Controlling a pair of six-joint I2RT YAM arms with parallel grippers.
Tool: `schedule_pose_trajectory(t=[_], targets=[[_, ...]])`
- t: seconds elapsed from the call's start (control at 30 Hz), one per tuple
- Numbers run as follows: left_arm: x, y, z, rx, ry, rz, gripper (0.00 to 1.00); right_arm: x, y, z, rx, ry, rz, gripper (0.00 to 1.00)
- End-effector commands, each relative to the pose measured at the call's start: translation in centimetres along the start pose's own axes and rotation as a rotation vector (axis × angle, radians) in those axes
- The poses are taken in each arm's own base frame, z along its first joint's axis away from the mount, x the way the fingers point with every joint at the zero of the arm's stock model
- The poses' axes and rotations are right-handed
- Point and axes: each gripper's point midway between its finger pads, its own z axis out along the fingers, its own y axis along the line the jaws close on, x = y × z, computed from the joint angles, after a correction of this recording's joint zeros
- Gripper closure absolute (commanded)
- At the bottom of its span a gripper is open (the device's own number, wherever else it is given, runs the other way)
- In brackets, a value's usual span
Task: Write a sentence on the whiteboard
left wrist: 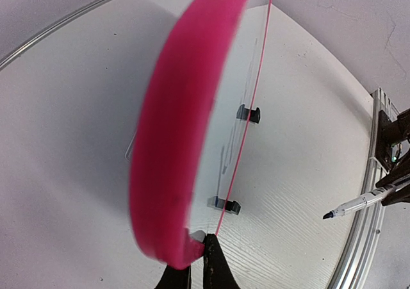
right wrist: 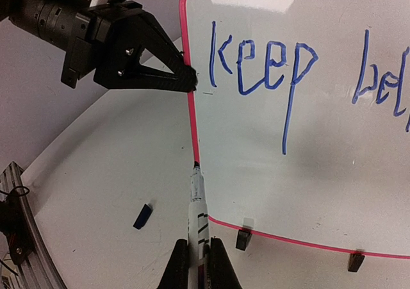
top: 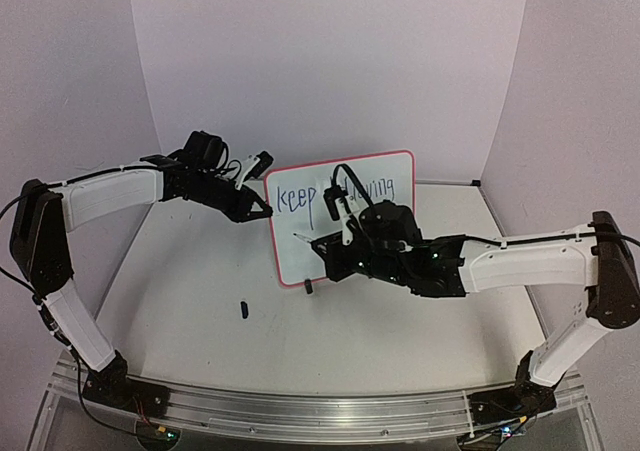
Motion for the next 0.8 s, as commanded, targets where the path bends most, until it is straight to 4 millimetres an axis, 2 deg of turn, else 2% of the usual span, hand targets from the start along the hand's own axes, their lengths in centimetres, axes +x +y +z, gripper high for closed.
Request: schedule_pose_trajectory(t=[0.0, 0.37, 0.77], targets=[[4.6, 0.4, 1.1, -0.042, 0.161, -0.025, 1.0, -2.6, 1.2, 0.0, -0.023, -0.076, 0.007, 1.0], [4.8, 0.5, 1.4, -0.042, 0.168, -0.033, 1.0, -3.2, 1.0, 0.4, 0.01, -0.094, -0.011, 1.0], [4.7, 0.4, 1.6, -0.029, 0.17, -0.048, 1.0, -3.5, -0.8, 0.2, 0.058, -0.088, -0.023, 1.0]])
